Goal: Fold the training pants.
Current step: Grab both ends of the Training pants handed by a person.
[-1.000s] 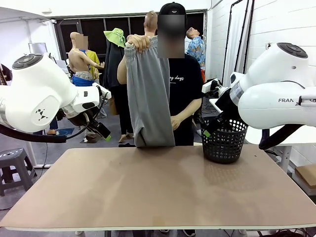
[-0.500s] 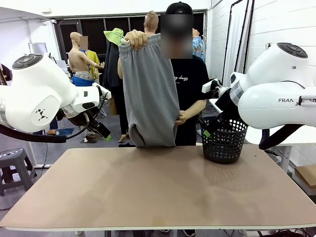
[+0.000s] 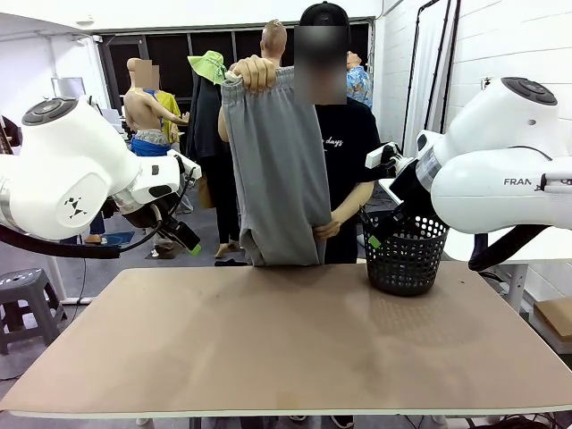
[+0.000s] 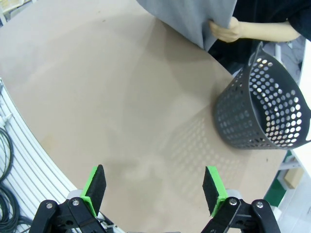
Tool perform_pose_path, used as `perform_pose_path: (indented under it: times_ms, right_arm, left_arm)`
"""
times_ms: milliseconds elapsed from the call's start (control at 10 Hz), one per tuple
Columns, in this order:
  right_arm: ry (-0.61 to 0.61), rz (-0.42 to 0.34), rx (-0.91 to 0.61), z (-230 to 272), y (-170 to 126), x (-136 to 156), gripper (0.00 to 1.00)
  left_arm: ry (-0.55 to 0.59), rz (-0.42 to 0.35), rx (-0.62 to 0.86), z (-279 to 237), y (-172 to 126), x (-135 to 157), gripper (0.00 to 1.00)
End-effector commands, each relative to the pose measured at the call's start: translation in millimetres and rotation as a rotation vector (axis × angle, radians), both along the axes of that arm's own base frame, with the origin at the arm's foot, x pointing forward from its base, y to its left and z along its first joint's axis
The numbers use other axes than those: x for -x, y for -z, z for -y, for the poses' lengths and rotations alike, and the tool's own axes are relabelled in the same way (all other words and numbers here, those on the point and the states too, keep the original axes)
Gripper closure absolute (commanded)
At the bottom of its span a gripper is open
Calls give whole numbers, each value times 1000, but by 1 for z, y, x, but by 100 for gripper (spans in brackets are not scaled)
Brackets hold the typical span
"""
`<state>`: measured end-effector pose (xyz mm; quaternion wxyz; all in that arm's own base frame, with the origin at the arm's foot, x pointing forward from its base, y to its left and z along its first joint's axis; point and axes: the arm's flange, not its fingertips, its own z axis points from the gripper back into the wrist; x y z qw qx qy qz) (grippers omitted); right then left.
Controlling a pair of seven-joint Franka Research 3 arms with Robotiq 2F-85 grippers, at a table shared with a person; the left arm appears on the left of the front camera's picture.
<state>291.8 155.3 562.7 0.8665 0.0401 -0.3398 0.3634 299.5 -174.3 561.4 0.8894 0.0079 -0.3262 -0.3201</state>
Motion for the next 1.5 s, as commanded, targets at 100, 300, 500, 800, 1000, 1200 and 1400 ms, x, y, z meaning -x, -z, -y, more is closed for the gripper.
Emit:
perform_pose_path:
  times_ms: [100,300,500,800,1000,1200,1400]
  right_arm:
    - [-1,1,-6,-1,0,-1,0]
    - [-1,1,-6,-1,0,-1,0]
    - [-1,1,-6,-1,0,-1,0]
    - [-1,1,-6,-1,0,-1,0]
    - [-1,1,-6,-1,0,-1,0]
    - [-1,1,-6,-1,0,-1,0]
    - [-1,1,-6,-1,0,-1,0]
  left_arm:
    - [7,0,-4,0,1,-1,0]
    - [7,0,-4,0,1,-1,0]
    - [7,0,-4,0,1,-1,0]
    - [7,0,-4,0,1,-1,0]
    - [7,0,-4,0,1,-1,0]
    - [7,0,-4,0,1,-1,0]
    - [7,0,-4,0,1,-1,0]
